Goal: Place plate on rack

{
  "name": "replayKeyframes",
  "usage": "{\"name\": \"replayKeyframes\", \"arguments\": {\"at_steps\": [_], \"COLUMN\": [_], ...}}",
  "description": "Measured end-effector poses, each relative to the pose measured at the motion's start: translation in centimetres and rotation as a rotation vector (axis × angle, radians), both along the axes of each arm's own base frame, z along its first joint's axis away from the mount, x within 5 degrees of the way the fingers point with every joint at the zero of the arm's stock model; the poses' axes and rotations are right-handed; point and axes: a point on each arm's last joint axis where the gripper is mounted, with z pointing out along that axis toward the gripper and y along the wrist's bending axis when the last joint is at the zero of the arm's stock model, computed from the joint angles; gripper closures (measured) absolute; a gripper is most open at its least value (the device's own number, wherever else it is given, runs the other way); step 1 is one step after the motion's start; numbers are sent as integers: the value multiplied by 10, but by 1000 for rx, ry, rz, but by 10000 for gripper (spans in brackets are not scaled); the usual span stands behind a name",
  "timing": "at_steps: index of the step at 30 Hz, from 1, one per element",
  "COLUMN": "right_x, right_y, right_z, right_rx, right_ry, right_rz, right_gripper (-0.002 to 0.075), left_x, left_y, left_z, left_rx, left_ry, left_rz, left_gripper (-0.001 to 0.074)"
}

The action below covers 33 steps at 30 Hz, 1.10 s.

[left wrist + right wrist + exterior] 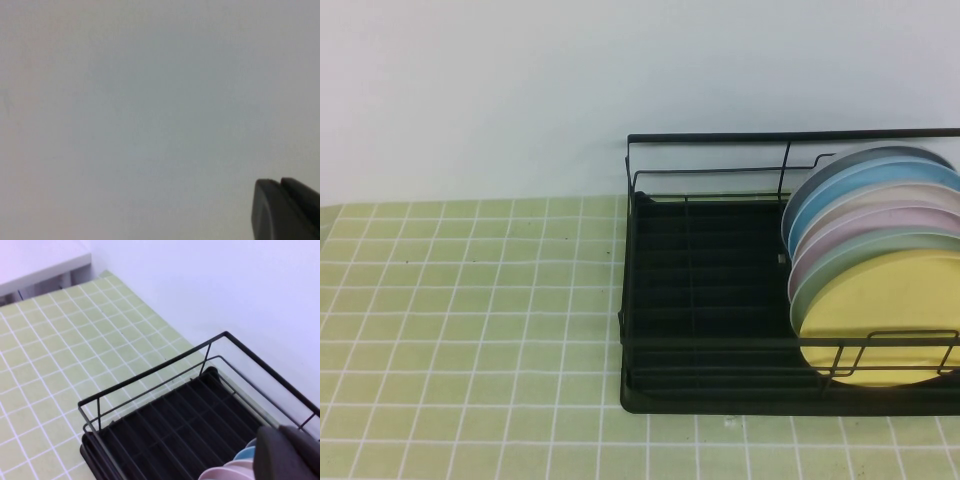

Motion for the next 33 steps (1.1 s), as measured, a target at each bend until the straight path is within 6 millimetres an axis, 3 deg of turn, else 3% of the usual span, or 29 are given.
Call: {"name": "replayKeyframes", "arguments": {"at_steps": [3, 6, 11, 14, 17, 21, 26, 30, 33], "right_x": [2, 6, 11, 6, -8, -42, -82, -111, -132], "right_y": [0, 1, 2, -4, -11, -18, -30, -38, -40], "right_z": [-1, -4, -9, 3, 13, 15, -9, -50, -85], "right_rx": [4, 9, 8, -55, -113, -78, 26, 54, 101], "right_ry": [7, 19, 42, -100, -190, -234, -248, -313, -347], "right_rz": [2, 1, 8, -48, -101, -171, -318, -445, -506], "right_gripper": [722, 723, 725, 725, 725, 725, 725, 725, 725], "left_x": [4, 10, 3, -9, -15, -8, -1, 3, 3], "left_y": [0, -3, -5, -6, -6, -7, -8, -11, -12], "left_z": [-9, -31, -82, -116, -144, -172, -201, -226, -223], "left_rx": [4, 13, -67, -125, -138, -132, -89, -124, -147], "left_ry": [42, 68, 156, 228, 247, 330, 388, 410, 385], "left_rz": [8, -14, -54, -80, -84, -76, -78, -99, -110], "left_gripper": [735, 735, 735, 735, 735, 735, 735, 735, 735]}}
